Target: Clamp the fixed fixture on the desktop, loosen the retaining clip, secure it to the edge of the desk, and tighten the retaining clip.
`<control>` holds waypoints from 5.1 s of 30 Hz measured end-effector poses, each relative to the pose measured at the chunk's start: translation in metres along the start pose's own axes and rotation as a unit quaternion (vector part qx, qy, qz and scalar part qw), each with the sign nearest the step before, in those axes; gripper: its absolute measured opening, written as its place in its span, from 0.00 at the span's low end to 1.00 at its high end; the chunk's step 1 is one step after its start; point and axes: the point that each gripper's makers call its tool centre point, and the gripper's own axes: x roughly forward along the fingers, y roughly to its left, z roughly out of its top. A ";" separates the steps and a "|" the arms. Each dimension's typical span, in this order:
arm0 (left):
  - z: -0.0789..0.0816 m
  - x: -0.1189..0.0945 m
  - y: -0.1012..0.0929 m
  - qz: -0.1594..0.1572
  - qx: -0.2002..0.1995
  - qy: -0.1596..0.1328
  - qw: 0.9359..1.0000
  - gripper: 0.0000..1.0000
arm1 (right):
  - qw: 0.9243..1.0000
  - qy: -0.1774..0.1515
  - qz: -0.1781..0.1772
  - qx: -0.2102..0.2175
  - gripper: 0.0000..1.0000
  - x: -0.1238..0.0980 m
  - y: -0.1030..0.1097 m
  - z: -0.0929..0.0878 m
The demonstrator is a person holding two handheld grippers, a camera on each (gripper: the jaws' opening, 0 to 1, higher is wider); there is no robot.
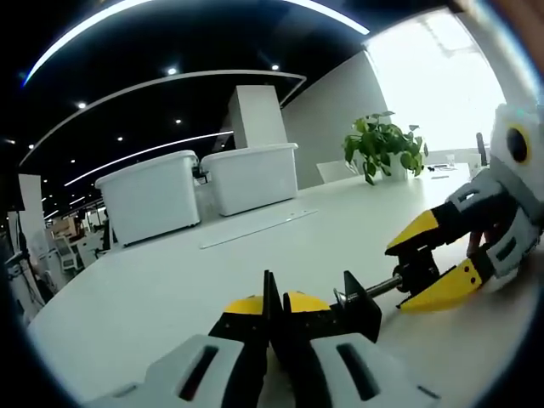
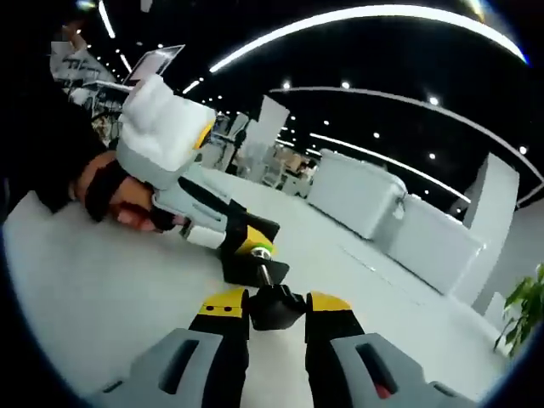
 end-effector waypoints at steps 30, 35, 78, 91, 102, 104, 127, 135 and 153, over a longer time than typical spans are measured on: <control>-0.001 0.001 0.002 0.002 0.000 0.001 1.000 0.07 | 0.890 0.009 0.019 0.456 0.31 -0.003 -0.008 -0.002; -0.001 0.001 0.001 0.001 -0.002 0.001 1.000 0.07 | 0.840 0.045 0.037 0.540 0.25 0.004 -0.004 -0.016; -0.001 0.001 0.002 0.002 -0.003 0.001 1.000 0.07 | 0.913 0.030 0.019 0.407 0.39 -0.003 -0.022 -0.003; -0.003 0.003 0.006 0.000 -0.004 0.001 1.000 0.07 | 0.821 0.044 0.040 0.568 0.19 0.009 -0.019 -0.022; -0.005 0.010 0.009 0.000 -0.003 0.001 1.000 0.07 | 1.000 0.010 -0.008 -0.007 0.18 -0.002 0.003 0.009; -0.006 0.010 0.010 0.001 -0.003 0.001 1.000 0.07 | 0.997 0.009 -0.015 -0.076 0.17 -0.002 0.006 0.010; -0.002 0.002 0.002 -0.002 -0.003 0.000 1.000 0.07 | 0.999 0.011 0.015 0.030 0.41 -0.018 0.020 0.027; -0.001 -0.001 0.000 -0.002 -0.003 0.000 1.000 0.07 | 0.906 0.008 0.023 0.422 0.39 -0.010 -0.013 0.005; -0.001 0.000 0.001 -0.002 0.002 0.001 1.000 0.07 | 0.864 0.032 0.032 0.501 0.24 0.008 -0.004 -0.023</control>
